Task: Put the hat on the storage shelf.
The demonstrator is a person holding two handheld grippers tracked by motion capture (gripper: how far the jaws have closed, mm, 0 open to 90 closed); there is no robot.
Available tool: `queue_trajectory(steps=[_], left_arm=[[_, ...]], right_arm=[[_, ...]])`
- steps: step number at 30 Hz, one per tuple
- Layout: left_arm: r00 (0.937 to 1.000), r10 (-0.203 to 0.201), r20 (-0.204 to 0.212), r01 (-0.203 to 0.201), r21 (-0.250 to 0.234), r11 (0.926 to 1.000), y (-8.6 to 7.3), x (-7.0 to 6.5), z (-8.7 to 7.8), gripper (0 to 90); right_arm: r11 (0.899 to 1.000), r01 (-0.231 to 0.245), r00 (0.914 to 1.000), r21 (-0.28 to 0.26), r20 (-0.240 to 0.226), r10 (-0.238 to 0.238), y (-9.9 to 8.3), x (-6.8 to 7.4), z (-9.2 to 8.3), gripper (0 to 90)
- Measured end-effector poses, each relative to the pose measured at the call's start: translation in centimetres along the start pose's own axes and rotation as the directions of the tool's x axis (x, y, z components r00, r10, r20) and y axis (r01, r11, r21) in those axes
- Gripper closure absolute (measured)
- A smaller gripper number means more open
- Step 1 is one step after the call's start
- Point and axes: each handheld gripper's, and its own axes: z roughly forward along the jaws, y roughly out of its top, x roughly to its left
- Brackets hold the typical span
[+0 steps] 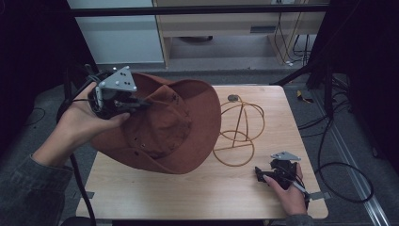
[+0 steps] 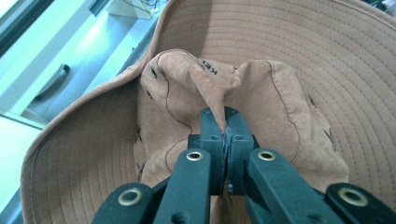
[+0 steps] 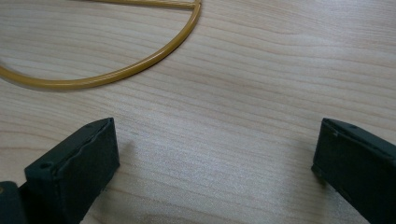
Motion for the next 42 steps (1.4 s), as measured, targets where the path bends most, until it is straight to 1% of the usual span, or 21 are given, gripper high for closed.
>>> queue_trajectory(steps=[4, 9, 14, 21, 29, 32, 37, 40, 42], left_arm=[[0.9997, 0.024, 0.006, -0.024, -0.014, 0.9996, 1.6, -0.4, 0.2, 88.3], [0.9989, 0.044, 0.016, -0.044, -0.014, 0.999, 3.0, -0.8, 0.9, 88.3], [0.9985, 0.052, 0.019, -0.052, -0.019, 0.9985, 4.1, -0.9, 1.3, 88.3], [0.9971, 0.069, 0.032, -0.069, -0.018, 0.9975, 5.7, -1.6, 2.2, 88.3], [0.9945, 0.095, 0.042, -0.094, -0.035, 0.995, 7.8, -2.3, 3.1, 88.3], [0.9931, 0.108, 0.045, -0.107, -0.026, 0.9939, 8.4, -2.6, 3.3, 88.3], [0.9925, 0.115, 0.042, -0.113, -0.035, 0.993, 9.3, -2.8, 3.5, 88.3], [0.9915, 0.121, 0.047, -0.12, -0.031, 0.9923, 9.9, -2.9, 3.9, 88.3], [0.99, 0.133, 0.046, -0.132, -0.024, 0.9909, 10.2, -3.0, 4.3, 88.4]], right_arm=[[1.0, 0.0, 1.0, 0.0, 0.0, 0.0, 0.0, 0.0, 0.0, 0.4], [1.0, 0.002, 1.0, 0.001, 0.0, -0.002, 0.0, 0.0, 0.0, 0.4], [1.0, 0.001, 1.0, 0.001, -0.001, -0.001, 0.0, 0.0, 0.0, 0.4], [1.0, 0.001, 1.0, 0.001, -0.001, -0.001, 0.0, 0.0, 0.0, 0.4], [1.0, 0.001, 1.0, -0.001, -0.001, -0.001, 0.0, 0.0, 0.0, 0.4], [1.0, 0.001, 1.0, -0.001, -0.002, -0.001, 0.0, 0.0, 0.0, 0.4], [1.0, 0.0, 1.0, 0.0, -0.002, 0.0, 0.0, 0.0, 0.0, 0.4], [1.0, 0.002, 1.0, -0.001, -0.002, -0.002, 0.0, 0.0, 0.0, 0.4], [1.0, 0.002, 1.0, -0.001, -0.002, -0.002, 0.0, 0.0, 0.0, 0.4]])
